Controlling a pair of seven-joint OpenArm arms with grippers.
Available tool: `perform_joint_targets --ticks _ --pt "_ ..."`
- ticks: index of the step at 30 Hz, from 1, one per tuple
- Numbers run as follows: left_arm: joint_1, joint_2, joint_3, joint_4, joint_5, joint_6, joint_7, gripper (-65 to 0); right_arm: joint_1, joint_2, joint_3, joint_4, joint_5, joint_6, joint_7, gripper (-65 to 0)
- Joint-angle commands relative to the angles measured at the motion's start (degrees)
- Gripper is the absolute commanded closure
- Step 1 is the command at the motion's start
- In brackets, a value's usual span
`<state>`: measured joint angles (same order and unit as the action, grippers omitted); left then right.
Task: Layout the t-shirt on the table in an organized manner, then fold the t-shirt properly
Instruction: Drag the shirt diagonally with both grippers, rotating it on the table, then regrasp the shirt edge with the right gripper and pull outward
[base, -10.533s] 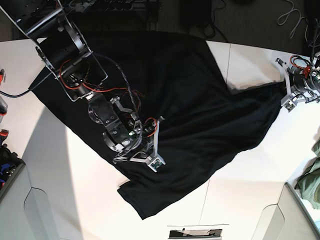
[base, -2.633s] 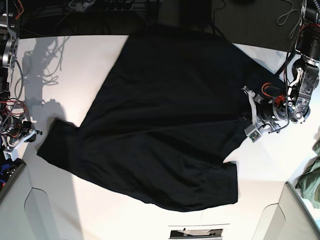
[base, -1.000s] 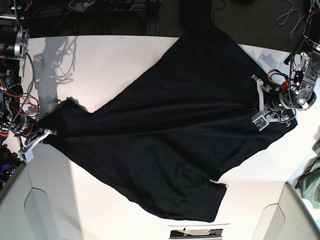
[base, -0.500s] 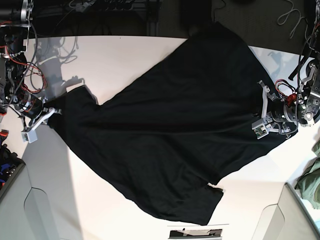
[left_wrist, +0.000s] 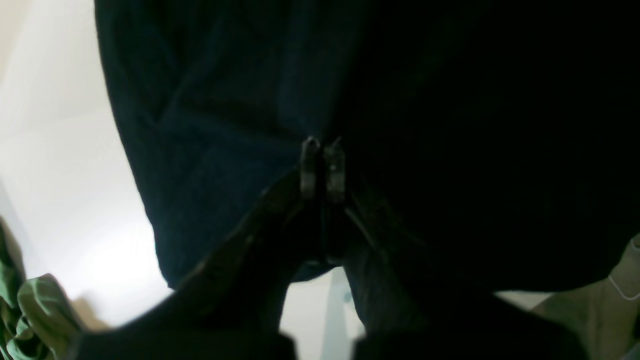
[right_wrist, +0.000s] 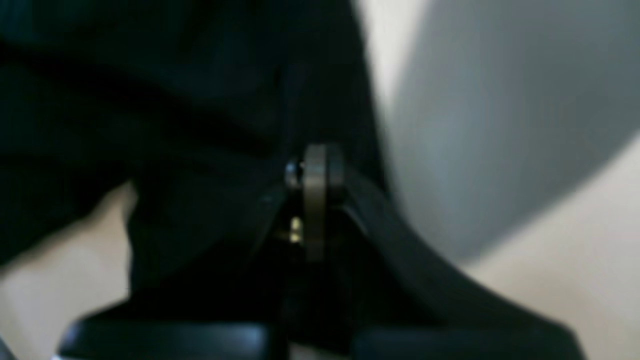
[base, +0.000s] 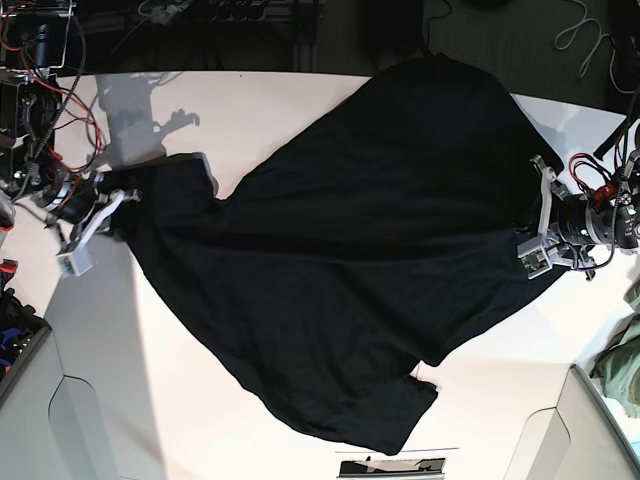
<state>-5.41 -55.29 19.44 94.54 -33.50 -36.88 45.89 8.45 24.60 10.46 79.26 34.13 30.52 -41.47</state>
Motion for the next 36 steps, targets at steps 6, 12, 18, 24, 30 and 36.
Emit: perform_joint_targets --ticks 6,12,18,24,30,36 --pt "-0.55 -1.60 -0.70 0.20 -0.20 0.42 -0.04 0.0 7.76 0.11 2.32 0.72 -0.63 -0.31 2.05 0.0" --pt "2.03 -1.60 -0.70 0.15 -0.17 0.42 1.79 -1.4 15.63 -2.08 1.66 -7.10 -1.79 -0.26 6.84 0.0" --pt "4.87 -1.53 -0.70 0.15 0.04 4.39 1.97 -29.2 23.47 -6.38 0.17 -21.79 -10.27 -0.22 14.97 0.0" --pt "5.25 -1.62 -0.76 0.55 0.00 4.74 1.92 -29.2 26.60 -9.57 -3.13 -29.51 -14.53 -0.09 19.19 0.0" --pt "5.27 -1.84 -2.45 3.39 0.04 2.97 1.29 -27.7 26.60 -10.12 -7.17 -29.73 -15.47 -0.07 20.06 0.0" --pt "5.27 -1.84 -6.43 3.39 0.55 4.76 -2.16 -8.0 26.60 -10.19 -7.21 -29.75 -17.73 -0.09 20.70 0.0"
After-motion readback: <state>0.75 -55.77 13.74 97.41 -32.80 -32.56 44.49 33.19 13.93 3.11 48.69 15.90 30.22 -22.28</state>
